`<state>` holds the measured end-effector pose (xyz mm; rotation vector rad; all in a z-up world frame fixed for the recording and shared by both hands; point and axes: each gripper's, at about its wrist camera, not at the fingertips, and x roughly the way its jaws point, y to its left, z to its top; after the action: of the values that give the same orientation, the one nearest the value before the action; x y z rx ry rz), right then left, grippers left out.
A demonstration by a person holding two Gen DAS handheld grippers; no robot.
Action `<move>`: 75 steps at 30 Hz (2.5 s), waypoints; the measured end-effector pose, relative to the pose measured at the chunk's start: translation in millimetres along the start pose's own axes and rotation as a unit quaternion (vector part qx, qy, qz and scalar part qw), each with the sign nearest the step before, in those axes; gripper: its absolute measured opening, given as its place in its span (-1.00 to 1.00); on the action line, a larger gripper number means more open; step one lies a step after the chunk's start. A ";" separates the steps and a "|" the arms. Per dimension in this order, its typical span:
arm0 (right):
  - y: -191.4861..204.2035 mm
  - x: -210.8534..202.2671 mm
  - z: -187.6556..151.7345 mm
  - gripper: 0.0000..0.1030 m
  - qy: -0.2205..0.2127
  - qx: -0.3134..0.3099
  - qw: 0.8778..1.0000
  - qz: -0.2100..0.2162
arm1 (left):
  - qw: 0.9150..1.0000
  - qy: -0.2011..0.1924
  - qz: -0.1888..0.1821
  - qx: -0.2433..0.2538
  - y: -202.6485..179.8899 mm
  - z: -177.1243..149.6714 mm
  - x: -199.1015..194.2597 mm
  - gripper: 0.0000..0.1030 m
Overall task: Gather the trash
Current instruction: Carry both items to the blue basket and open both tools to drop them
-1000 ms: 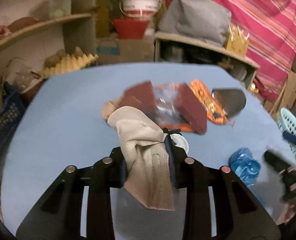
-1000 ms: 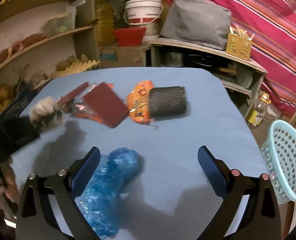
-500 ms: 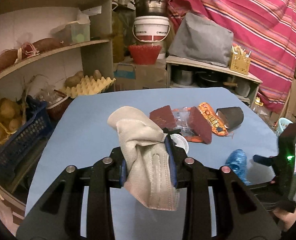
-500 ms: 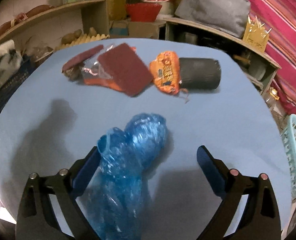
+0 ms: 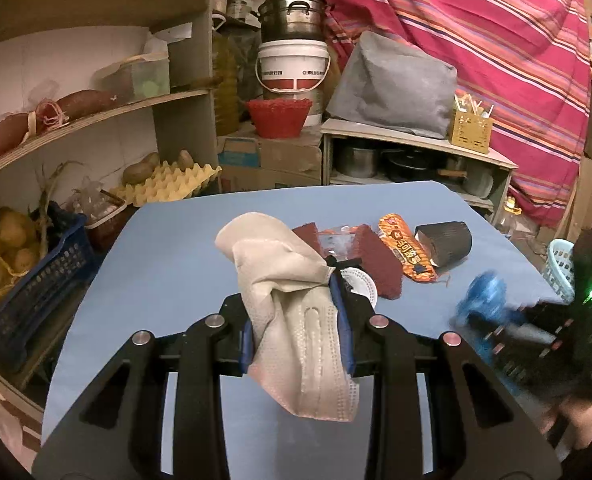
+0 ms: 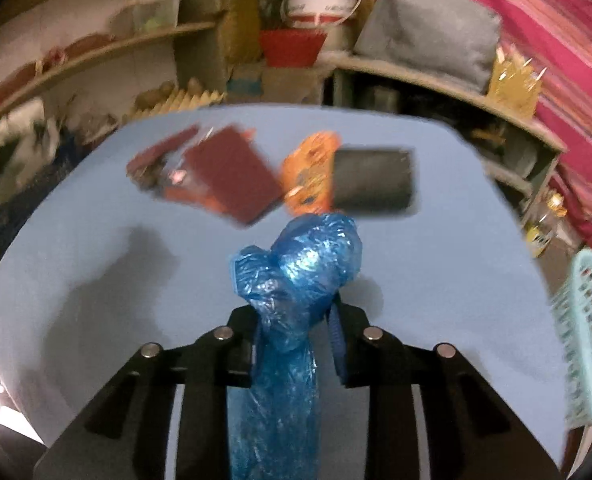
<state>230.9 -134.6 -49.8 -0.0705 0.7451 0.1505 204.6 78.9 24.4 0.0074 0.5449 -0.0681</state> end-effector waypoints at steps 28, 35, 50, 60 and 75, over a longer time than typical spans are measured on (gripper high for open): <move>-253.4 -105.6 -19.9 -0.47 -0.077 0.162 0.975 -0.134 | 0.993 -0.001 -0.086 0.080 -170.3 13.2 48.9 -0.41; -293.2 -111.5 -40.0 -0.47 -0.063 0.195 0.967 -0.151 | 0.988 -0.011 -0.125 0.092 -232.0 18.4 52.8 -0.41; -377.6 -129.4 -74.4 -0.47 -0.075 0.265 0.941 -0.197 | 0.963 0.016 -0.238 0.122 -415.8 8.6 62.6 -0.40; -400.5 -128.2 -81.1 -0.47 -0.081 0.301 0.931 -0.188 | 0.961 0.042 -0.236 0.137 -455.1 -0.3 81.8 0.31; -377.2 -97.0 -64.5 -0.16 -0.054 0.278 0.942 -0.181 | 0.974 0.005 -0.174 0.145 -369.2 23.7 63.7 0.89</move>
<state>178.2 -525.3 -27.2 0.3363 0.6308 -0.4079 246.6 -294.1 15.8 0.1970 0.5375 -0.4900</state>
